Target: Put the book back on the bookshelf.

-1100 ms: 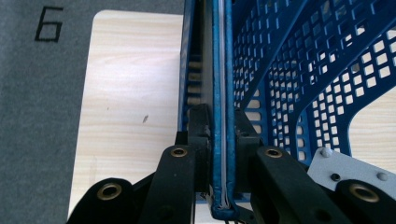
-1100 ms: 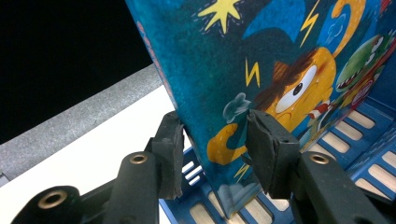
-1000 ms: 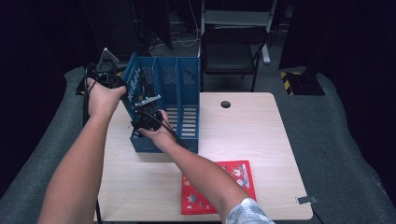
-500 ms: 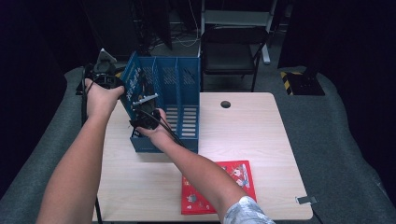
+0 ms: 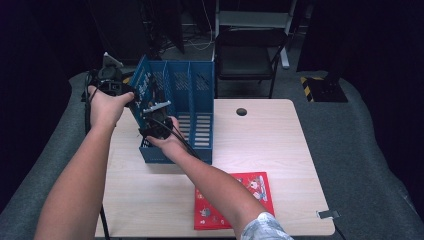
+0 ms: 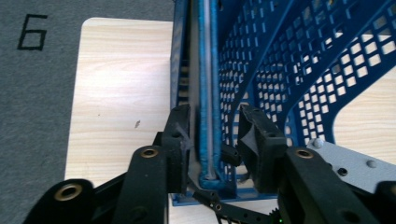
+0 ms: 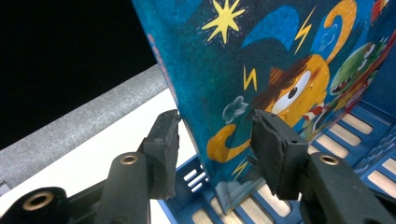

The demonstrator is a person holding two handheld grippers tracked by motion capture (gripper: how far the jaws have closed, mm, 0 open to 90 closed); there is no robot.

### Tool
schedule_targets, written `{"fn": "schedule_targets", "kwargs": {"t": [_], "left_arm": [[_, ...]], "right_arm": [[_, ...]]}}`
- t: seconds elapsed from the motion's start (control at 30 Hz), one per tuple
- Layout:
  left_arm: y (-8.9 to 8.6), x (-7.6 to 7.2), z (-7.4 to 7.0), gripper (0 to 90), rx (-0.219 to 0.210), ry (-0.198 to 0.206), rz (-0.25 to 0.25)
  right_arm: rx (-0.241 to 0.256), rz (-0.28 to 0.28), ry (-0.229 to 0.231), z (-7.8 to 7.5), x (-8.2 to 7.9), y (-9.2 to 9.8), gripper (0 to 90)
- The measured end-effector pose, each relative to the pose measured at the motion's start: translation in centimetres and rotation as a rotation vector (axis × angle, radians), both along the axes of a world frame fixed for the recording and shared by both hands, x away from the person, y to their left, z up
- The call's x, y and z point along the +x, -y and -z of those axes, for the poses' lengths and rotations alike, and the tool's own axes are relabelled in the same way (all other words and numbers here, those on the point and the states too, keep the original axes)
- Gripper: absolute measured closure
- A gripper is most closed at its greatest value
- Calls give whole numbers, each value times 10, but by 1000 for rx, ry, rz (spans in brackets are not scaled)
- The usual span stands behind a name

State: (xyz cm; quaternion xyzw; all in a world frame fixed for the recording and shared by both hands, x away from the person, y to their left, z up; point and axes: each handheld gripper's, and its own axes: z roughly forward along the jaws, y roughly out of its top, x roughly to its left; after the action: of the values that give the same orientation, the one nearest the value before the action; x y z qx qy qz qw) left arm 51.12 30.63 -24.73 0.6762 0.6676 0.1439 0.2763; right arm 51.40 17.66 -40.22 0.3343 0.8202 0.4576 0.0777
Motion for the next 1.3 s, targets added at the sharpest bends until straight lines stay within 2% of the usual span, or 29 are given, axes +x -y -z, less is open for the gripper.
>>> {"fn": "schedule_targets", "kwargs": {"t": [0.07, 0.1, 0.17, 0.27, 0.3, 0.33, 0.47, 0.63, 0.7, 0.73, 0.77, 1.13, 1.3], "left_arm": [[-1, -1, -1, 596, -10, 6, 7], [-1, -1, -1, 584, -15, 2, 7], [0, -2, -1, 565, -16, 17, 1], [-1, -3, -3, 540, -22, 28, 6], [-1, -4, -3, 528, -29, 32, 9], [-1, -5, -4, 522, -30, 37, 12], [-3, -10, -7, 520, -34, 44, 23], [-5, -20, -12, 517, -34, 59, 43], [-7, -22, -13, 513, -33, 68, 44], [-8, -24, -14, 513, -37, 71, 40], [-9, -26, -15, 513, -39, 70, 43], [-19, -53, -17, 513, -54, 101, 84], [-21, -64, -11, 513, -55, 109, 105]], "right_arm": [[3, -4, -12, 0, -1, 2, 508], [4, -14, 14, 1, 1, 3, 504], [12, -8, -8, 0, -2, 6, 498], [14, -9, -7, -1, -3, 9, 486], [22, -18, 18, -1, -3, 11, 480], [25, -19, 1, -2, -5, 13, 477], [26, -25, 5, -3, -8, 18, 474], [25, -36, 11, -6, -14, 25, 472], [21, -44, 36, -7, -16, 28, 470], [22, -41, 26, -8, -18, 29, 470], [14, -54, 40, -9, -19, 32, 469], [15, -40, 59, -18, -35, 54, 458], [17, -22, 56, -18, -41, 69, 459]]}}
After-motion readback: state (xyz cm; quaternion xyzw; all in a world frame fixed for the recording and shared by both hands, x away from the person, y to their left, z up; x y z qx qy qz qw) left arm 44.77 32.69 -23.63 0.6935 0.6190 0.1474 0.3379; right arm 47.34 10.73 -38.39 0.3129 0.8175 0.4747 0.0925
